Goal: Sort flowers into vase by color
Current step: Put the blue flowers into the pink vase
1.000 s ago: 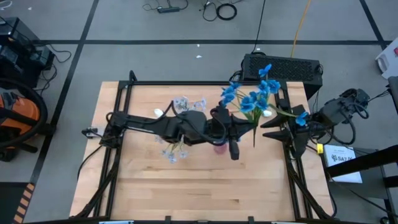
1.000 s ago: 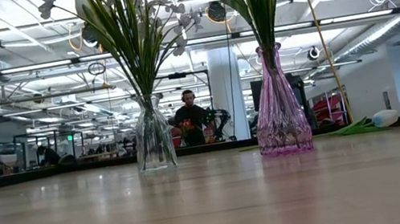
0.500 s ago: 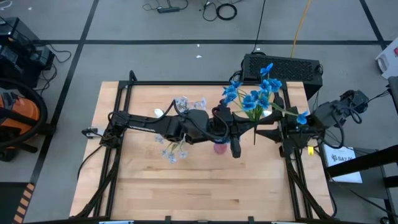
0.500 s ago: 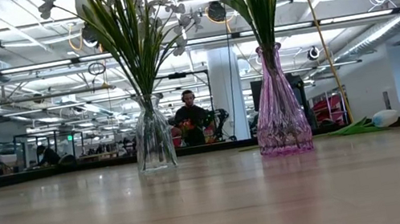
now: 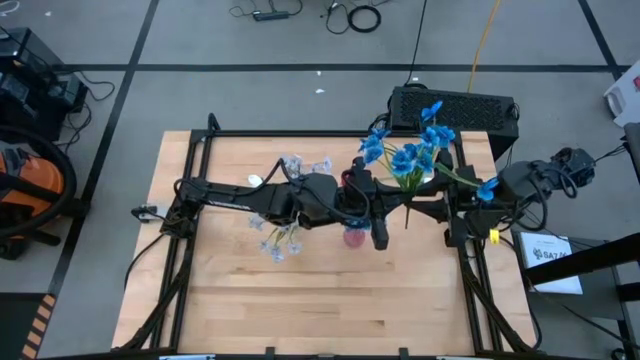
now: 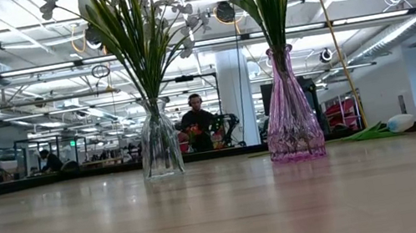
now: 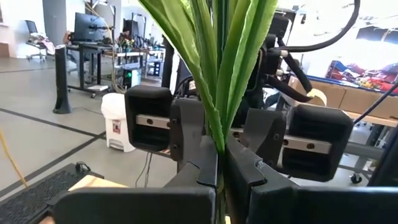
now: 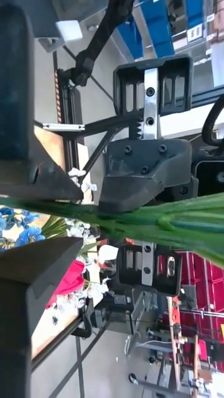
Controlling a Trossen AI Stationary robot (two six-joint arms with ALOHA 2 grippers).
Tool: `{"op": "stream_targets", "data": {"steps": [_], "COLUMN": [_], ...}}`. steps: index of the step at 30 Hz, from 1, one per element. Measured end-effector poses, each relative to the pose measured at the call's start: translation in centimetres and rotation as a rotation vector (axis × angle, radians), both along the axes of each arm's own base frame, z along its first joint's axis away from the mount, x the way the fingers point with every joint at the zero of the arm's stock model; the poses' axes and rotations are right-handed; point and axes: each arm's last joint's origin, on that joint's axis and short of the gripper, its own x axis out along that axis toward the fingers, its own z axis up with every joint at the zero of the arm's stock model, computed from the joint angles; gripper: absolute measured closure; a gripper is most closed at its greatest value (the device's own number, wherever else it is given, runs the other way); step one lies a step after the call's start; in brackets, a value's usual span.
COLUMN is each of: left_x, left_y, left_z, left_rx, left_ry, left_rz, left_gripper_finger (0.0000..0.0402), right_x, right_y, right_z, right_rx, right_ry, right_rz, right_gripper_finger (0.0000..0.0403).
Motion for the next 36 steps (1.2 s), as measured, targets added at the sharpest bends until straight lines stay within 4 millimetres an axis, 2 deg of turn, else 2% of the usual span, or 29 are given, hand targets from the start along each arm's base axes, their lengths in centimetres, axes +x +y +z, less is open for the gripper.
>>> {"op": "stream_targets", "data": {"steps": [6,11,17,21,24,30,33,36], "left_x": [0.0,0.0,0.0,0.0,-0.2,-2.7,-4.5,-6.3], "left_y": [0.0,0.1,0.3,0.3,0.2,1.0,0.8,0.1], "left_z": [0.0,-0.1,-0.2,-0.2,0.0,1.3,1.9,2.2], "left_rx": [0.0,-0.044,-0.052,-0.048,-0.045,-0.04,-0.02,0.015], "left_ry": [0.001,0.007,0.009,0.013,0.022,0.137,0.211,0.294], "left_rz": [0.007,0.004,0.006,0.009,-0.003,0.046,0.115,0.175], "left_gripper_finger": [0.0393,0.0382,0.0315,0.0274,0.0261,0.0259,0.0259,0.0259], "right_x": [0.0,0.0,0.0,-1.1,-2.7,-6.1,-7.0,-7.0], "right_y": [0.0,-0.1,-0.2,-0.9,-1.6,-3.4,-3.9,-4.0], "right_z": [0.0,-0.1,-0.1,0.1,0.7,0.1,-1.4,-3.8], "right_rx": [-0.05,-0.055,-0.054,-0.026,0.021,0.102,0.145,0.176], "right_ry": [0.001,0.005,0.007,-0.001,-0.041,-0.013,0.009,0.031], "right_rz": [0.002,-0.003,-0.052,-0.094,-0.117,-0.216,-0.253,-0.269], "right_gripper_finger": [0.0391,0.0397,0.04,0.04,0.0401,0.0402,0.0402,0.0402]}}
